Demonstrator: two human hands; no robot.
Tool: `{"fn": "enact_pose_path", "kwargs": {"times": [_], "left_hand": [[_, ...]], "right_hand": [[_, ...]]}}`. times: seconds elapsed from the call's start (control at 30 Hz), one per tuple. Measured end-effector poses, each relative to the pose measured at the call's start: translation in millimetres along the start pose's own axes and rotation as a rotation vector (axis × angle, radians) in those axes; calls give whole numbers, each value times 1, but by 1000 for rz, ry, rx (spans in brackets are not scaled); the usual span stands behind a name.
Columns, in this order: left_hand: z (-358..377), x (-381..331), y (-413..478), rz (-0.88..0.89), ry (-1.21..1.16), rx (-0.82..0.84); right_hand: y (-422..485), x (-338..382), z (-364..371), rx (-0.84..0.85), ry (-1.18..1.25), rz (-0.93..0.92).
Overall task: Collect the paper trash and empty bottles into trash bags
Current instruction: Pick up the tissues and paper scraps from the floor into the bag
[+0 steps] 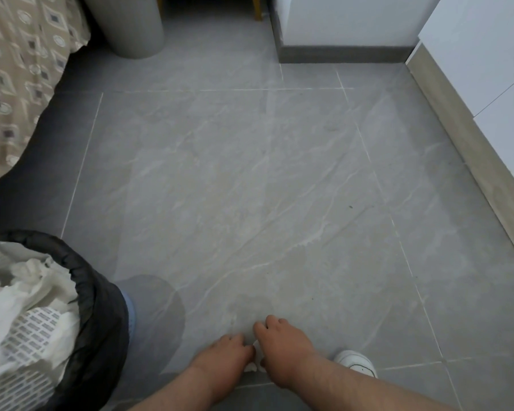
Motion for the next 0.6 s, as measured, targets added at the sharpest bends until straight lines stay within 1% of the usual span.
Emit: {"fn": "enact_pose_path", "kwargs": {"times": [0.1,0.17,0.3,0.43,0.53,0.6], "left_hand": [[-14,8,-5,-18,-96,-63],[-28,15,-11,-36,-159,-134],[-56,29,-24,-34,-341,-253],[-94,46,-48,-54,-602,-389],[-124,57,-80,-43,-858,-406],[-143,65,-107,-26,-1000,-402]], "right_hand": [[1,-1,-2,-21,9,32],[3,-2,-3,-21,17,54],[2,1,-3,-8,32,59],[2,-1,0,36,136,81],[5,7,-17,101,264,60],[6,20,-50,76,343,23]]}}
Point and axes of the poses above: each hand's wrist, its own y-axis towards the middle knuckle, its own z-axis out of the palm, x = y × z, the point moved 7 cm from there along y, towards the middle knuckle, and after that the axes turned 8 degrees about x, right-handed, at the moved point
